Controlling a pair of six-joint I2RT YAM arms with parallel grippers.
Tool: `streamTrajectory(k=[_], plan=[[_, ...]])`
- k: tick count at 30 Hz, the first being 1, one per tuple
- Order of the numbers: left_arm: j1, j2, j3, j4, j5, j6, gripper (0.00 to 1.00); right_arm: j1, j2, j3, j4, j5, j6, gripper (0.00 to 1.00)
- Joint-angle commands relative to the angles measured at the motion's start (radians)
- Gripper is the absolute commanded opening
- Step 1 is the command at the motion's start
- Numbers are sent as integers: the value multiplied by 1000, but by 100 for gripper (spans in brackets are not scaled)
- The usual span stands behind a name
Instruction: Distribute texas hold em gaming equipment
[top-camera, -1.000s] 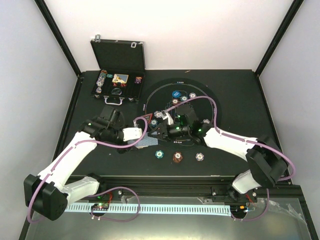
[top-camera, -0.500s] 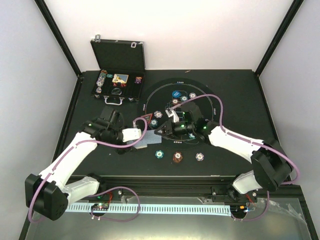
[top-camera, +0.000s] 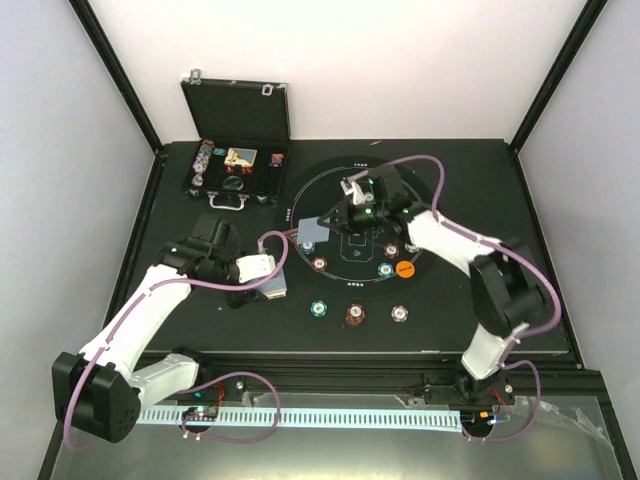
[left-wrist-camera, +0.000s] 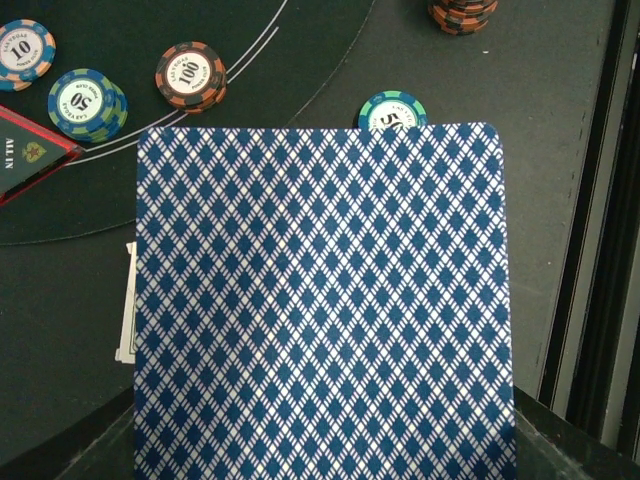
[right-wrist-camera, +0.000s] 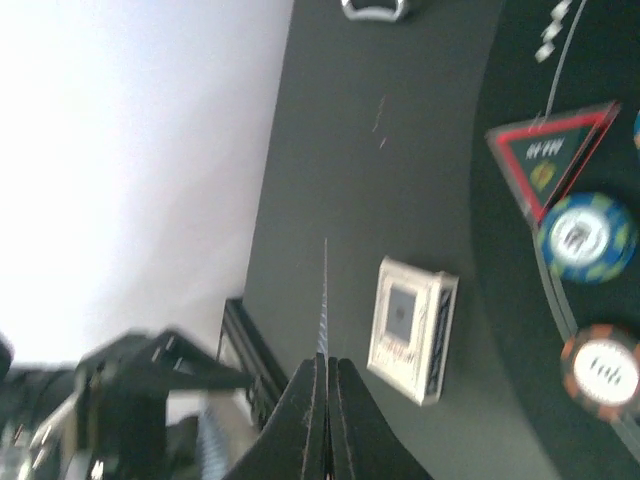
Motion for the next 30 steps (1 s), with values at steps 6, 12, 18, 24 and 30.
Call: streamTrajectory(k=[6,12,18,24,30], plan=[[15,-46,11,-60,-3,14,1,-20,478,512,-149,22,-77,1],[18,-43,10,-63,-2,8,2,-15,707,756,-194,59,-40,1],[18,-39,21,-62,3,4,2,4,806,880,-267,83,-48,7],[18,-28,32,-59,9,-2,1,5,732,840,-351,160,-137,36],[18,-18,50,-50,18,-14,1,4,546,671,-362,242,-192,53]])
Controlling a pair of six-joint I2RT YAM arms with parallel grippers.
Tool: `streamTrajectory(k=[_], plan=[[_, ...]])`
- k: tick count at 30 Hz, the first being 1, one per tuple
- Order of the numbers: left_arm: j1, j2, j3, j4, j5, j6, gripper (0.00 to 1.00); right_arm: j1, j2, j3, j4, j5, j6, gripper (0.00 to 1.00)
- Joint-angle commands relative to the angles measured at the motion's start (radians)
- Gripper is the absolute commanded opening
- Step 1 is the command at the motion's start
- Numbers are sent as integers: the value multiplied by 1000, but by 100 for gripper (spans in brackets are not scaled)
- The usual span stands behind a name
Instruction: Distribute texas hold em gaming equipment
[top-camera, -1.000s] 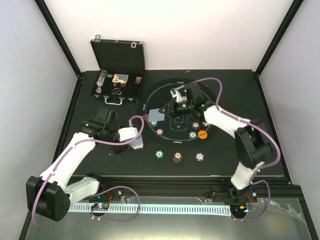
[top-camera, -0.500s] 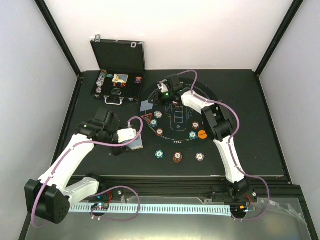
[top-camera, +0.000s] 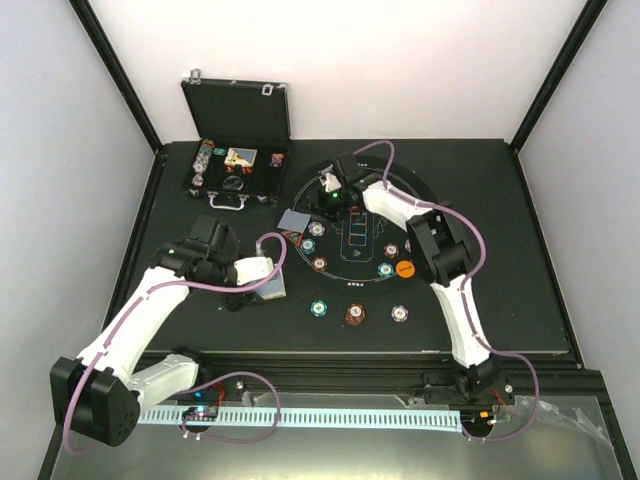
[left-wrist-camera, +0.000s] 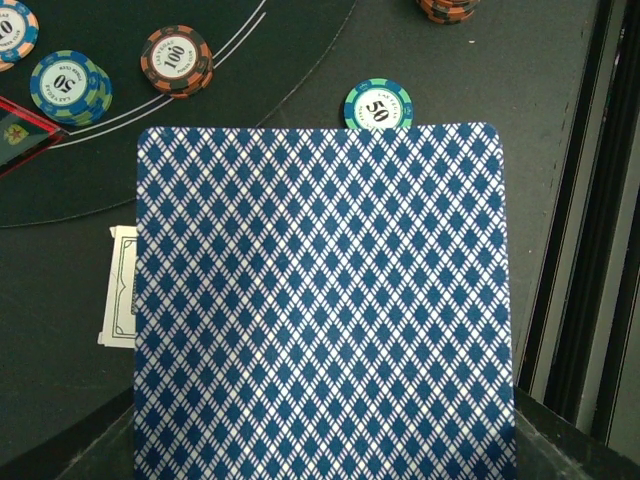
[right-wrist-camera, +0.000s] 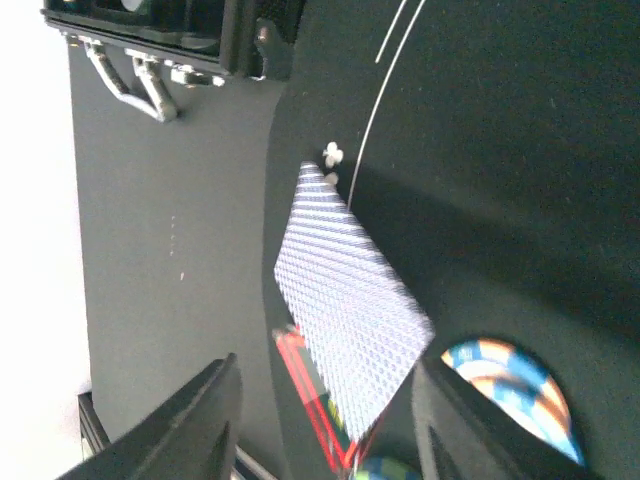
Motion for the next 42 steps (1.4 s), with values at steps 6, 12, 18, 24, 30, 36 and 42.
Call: streamTrajectory(k=[6,12,18,24,30,36,42], plan=[[6,18,52,13,34,-25,2,16,-441,-411,196,-3,22,79],[6,21,41,33,41,-34,2,106,-666,-736,387,-79,132,88],[6,36,59,30,54,-39,2,228,-787,-941,609,-147,256,92],[6,33,75,16,51,-26,1,267,-820,-1025,731,-169,337,92],[5,32,92,10,58,-23,1,292,-771,-986,753,-190,351,91],[6,23,91,14,68,-15,2,322,-707,-933,783,-205,377,89],[5,16,96,17,79,-9,2,347,-637,-887,807,-219,401,87]])
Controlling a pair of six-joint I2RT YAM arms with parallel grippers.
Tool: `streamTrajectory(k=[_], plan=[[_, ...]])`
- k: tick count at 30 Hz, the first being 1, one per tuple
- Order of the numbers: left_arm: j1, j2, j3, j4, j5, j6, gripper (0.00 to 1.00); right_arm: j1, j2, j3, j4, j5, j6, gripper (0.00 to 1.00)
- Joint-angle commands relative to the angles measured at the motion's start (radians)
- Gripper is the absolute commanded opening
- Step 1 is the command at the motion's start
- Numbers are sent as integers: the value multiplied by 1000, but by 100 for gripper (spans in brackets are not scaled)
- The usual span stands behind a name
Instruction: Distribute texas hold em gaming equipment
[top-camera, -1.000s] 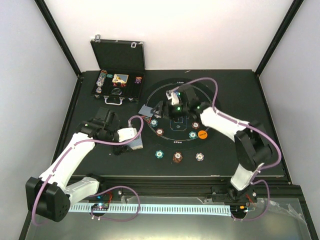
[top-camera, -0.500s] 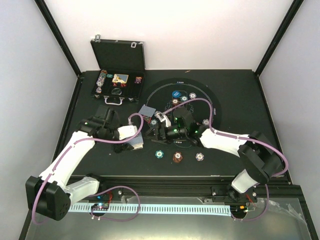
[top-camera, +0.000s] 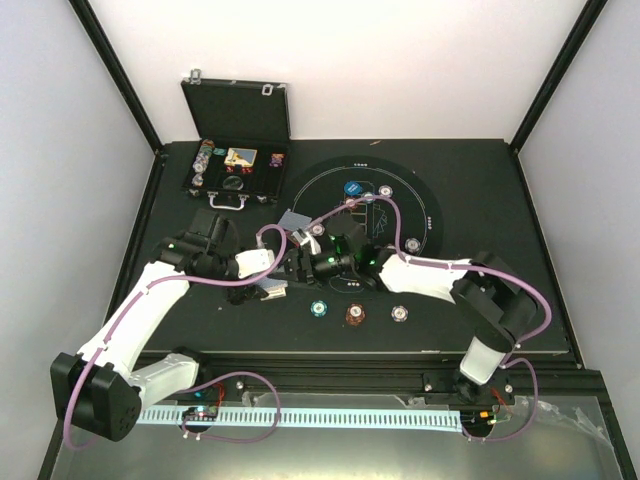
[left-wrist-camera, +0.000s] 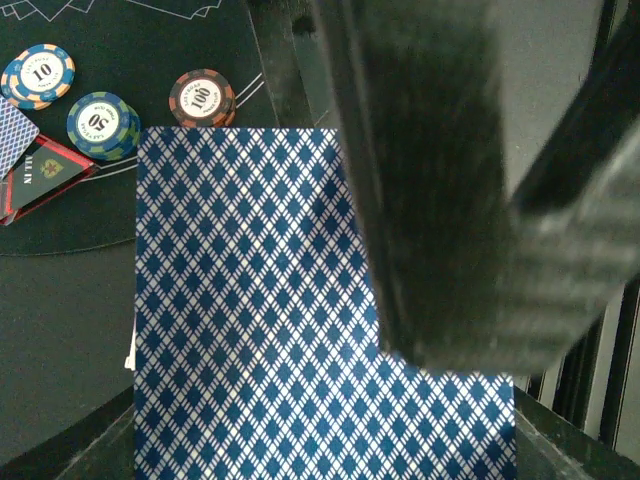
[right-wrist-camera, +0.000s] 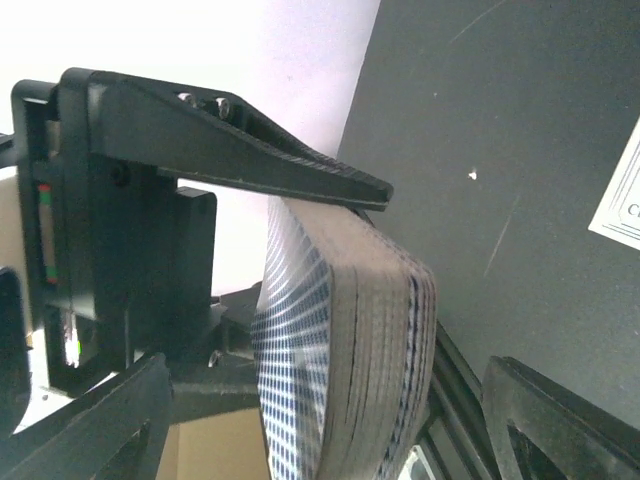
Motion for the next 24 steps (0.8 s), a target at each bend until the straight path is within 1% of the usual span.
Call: streamTrajectory(k=[1,8,13,18,24], plan=[[6,-16,47,4,49,16,2,20,47,44,59,-26,33,86],[4,-21,53,3,62,17,1,46,138,123,68,-44,54,84],[4,-27,56,-2,59,16,2,48,183,142,80,-46,71,80],[4,-41,54,-4,42,12,1,26,186,111,94,-50,74,75],[4,-46,54,-3,43,13,1,-18,148,37,127,-58,81,65]])
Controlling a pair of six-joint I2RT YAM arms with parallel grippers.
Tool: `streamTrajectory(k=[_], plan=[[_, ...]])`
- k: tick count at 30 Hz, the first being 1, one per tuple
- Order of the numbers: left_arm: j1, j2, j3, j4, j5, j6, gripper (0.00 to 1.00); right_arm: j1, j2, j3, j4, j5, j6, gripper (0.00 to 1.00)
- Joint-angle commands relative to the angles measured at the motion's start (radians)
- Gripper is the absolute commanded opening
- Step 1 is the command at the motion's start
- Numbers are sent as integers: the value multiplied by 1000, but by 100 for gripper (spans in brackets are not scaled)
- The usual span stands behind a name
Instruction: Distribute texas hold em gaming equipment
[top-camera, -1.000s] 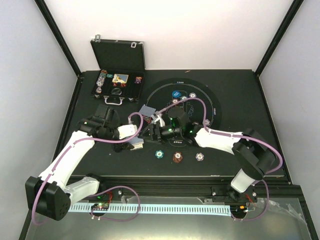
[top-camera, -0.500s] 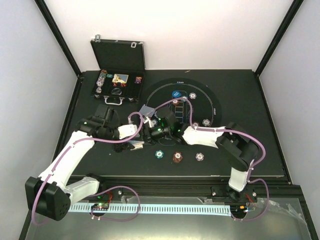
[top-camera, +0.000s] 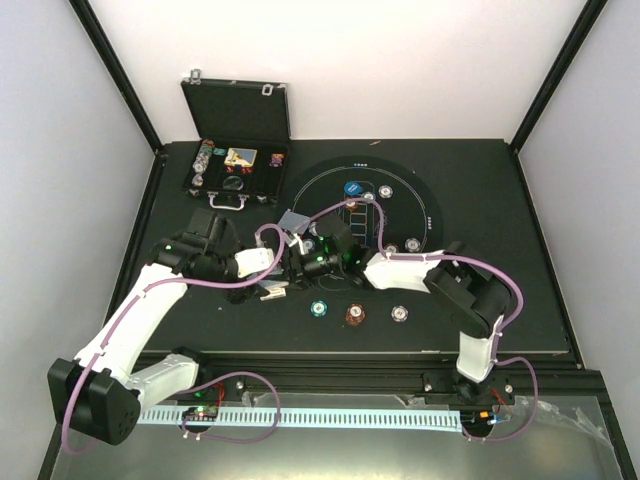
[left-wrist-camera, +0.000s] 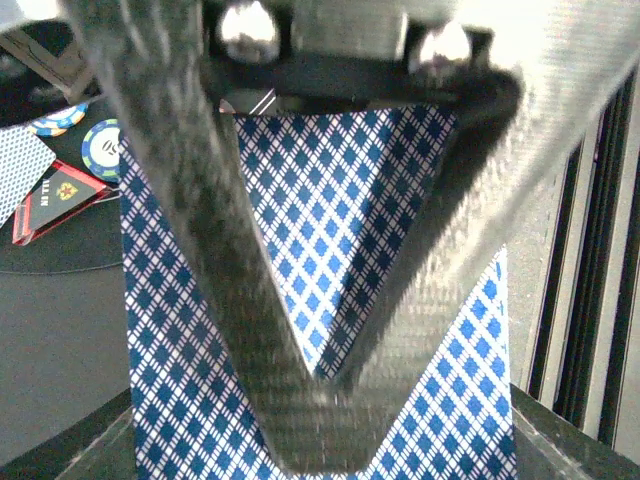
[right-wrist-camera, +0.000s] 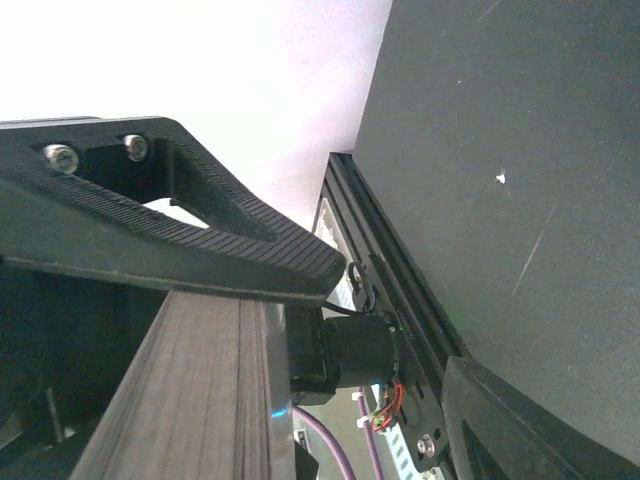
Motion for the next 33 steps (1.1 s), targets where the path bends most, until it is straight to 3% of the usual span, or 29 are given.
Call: streamTrajectory(k=[1,13,23,33], plan=[[4,-24,43,-1,21,10,2,-44,-37,-59,5,-3,-4,64],[4,-25,35,4,18,11,2,-88,-149,-127,-63,18,-56,46],[4,-24,16,12,4,40,2,-36,-108,-51,9,-7,21,67],[4,-25,14,10,-9,58,1,4,10,39,-33,-26,32,68]])
